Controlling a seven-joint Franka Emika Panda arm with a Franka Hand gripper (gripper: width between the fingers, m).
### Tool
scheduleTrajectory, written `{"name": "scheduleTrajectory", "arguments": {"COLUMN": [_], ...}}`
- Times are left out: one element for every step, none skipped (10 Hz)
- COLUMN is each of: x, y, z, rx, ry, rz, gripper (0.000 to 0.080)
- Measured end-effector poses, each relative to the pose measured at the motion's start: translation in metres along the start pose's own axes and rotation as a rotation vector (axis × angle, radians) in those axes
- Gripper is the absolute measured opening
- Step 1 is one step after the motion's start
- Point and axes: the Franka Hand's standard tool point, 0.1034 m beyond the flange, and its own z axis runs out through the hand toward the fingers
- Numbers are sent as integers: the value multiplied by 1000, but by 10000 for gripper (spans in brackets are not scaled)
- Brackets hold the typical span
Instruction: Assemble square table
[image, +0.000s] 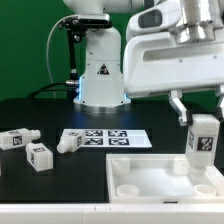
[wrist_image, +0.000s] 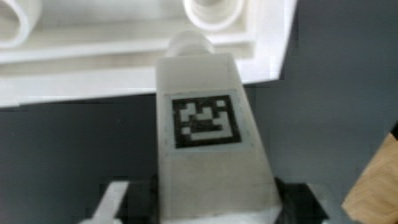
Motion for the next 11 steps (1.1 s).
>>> {"name": "scheduleTrajectory", "arguments": {"x": [-1,-4,-6,-8,-11,-13,-16,-16,-16,-16,-16], "y": [0,-2,-4,-7,-9,-10,-12,-14,-15,-16,-16], "z": [2,4,5,5,6,8,10,11,11,12,12], "rx": [-1,0,2,3,4,5,5,6,6,7,6], "ry": [6,1,-2,-5,-8,-12,-18,-18,-18,-17,-12], "rz": [-1,-2,-1,-3,-6,-8,-8,-9,-9,-9,-10], "gripper": [288,288,288,288,288,288,288,288,288,288,288]}}
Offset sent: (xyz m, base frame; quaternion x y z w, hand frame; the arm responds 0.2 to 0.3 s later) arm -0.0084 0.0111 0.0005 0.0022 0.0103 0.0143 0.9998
